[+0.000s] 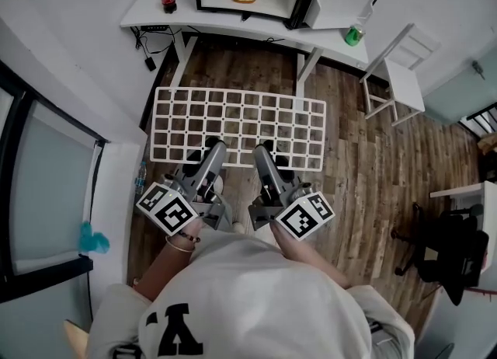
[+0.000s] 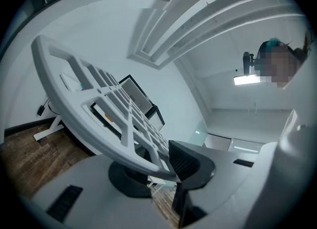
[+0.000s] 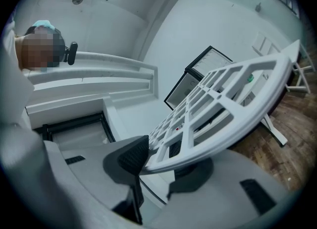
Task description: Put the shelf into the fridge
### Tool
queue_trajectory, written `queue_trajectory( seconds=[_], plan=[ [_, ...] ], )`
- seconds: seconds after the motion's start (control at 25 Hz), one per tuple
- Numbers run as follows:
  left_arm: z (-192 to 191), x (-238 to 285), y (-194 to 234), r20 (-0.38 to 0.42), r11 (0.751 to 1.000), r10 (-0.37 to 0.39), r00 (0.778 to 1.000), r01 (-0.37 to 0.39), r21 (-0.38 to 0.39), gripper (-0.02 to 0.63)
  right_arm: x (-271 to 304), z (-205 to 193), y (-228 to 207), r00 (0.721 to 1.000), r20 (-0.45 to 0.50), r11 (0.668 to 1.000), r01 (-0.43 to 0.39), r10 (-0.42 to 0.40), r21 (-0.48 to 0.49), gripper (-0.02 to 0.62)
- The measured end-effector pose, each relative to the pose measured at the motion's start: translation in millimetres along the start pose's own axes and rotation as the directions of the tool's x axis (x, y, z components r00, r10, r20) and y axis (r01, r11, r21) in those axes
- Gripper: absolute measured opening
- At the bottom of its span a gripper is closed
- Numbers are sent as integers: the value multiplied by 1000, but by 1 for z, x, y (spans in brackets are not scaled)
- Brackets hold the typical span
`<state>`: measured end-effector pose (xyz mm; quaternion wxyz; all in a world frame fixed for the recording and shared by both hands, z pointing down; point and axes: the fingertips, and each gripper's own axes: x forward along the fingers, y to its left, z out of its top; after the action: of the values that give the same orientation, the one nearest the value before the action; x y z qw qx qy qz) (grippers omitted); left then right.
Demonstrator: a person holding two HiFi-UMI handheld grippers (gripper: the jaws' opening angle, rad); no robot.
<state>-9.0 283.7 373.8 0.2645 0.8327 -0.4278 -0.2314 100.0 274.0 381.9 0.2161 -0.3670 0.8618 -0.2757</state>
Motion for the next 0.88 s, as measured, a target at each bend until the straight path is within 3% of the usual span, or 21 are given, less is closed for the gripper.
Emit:
queue_trajectory(
  seconds=[0.2, 0.88],
  plan=[
    [12, 28, 20, -17, 1000, -22, 1000, 22, -9, 92, 28, 8, -17, 1000, 19, 1000, 21, -21, -9, 132],
    [103, 142, 121, -74, 993, -115, 991, 115, -3, 92, 184, 41, -67, 991, 108, 997, 77, -76, -9, 132]
  ],
)
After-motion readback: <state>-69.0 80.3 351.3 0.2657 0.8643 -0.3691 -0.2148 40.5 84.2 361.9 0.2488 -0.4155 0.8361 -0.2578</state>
